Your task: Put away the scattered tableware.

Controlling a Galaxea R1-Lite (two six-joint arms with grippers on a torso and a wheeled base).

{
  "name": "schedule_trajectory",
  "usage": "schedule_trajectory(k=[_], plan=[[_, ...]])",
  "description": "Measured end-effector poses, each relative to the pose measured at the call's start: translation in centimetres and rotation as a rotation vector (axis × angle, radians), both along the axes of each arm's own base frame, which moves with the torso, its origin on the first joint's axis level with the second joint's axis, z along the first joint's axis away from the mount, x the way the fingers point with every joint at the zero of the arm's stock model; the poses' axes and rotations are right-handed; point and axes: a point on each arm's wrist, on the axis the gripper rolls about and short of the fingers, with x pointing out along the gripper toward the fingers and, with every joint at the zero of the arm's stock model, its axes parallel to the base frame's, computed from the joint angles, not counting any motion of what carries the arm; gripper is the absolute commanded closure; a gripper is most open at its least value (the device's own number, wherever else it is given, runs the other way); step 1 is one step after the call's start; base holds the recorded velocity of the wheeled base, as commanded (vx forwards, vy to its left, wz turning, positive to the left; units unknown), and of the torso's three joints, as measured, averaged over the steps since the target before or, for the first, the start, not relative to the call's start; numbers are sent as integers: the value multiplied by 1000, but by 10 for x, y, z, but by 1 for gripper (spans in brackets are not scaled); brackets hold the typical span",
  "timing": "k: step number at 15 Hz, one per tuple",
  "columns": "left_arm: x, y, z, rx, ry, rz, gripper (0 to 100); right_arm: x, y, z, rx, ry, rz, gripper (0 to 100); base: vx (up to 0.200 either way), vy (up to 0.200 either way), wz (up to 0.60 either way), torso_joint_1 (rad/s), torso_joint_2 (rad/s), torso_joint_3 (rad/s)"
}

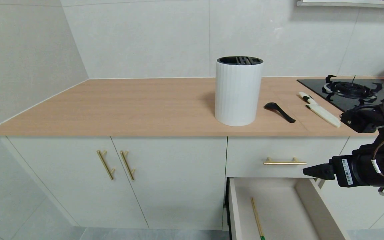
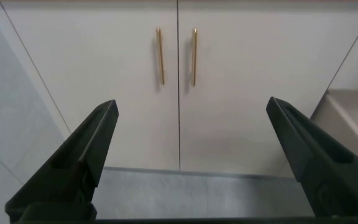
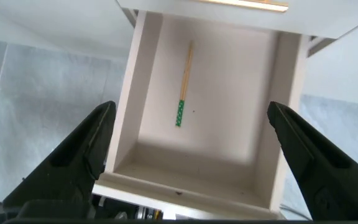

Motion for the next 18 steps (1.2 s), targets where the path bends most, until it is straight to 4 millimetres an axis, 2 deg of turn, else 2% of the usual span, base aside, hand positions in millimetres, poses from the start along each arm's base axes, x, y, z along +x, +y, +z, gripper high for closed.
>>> schedule_trajectory(k=[6,10,12,15,18], plan=[[0,0,0,0,1,0,0,5,1,-5,-8,20,-7,0,0,0,0,188,-487,-304],[0,0,0,0,1,1,0,24,-12,-7,-43,-17,-30,0,0,0,0,113,-268,-162],[0,0,0,0,1,0,0,46,-19,-4,-53,-85,-8,0,0,0,0,16,-28,-13],[0,0,0,0,1,0,0,93,-28,8,-80,-159,21,0,0,0,0,0,0,0],[0,0,0,0,1,1,0,144,-25,10,-76,-201,63,0,0,0,0,0,0,0]])
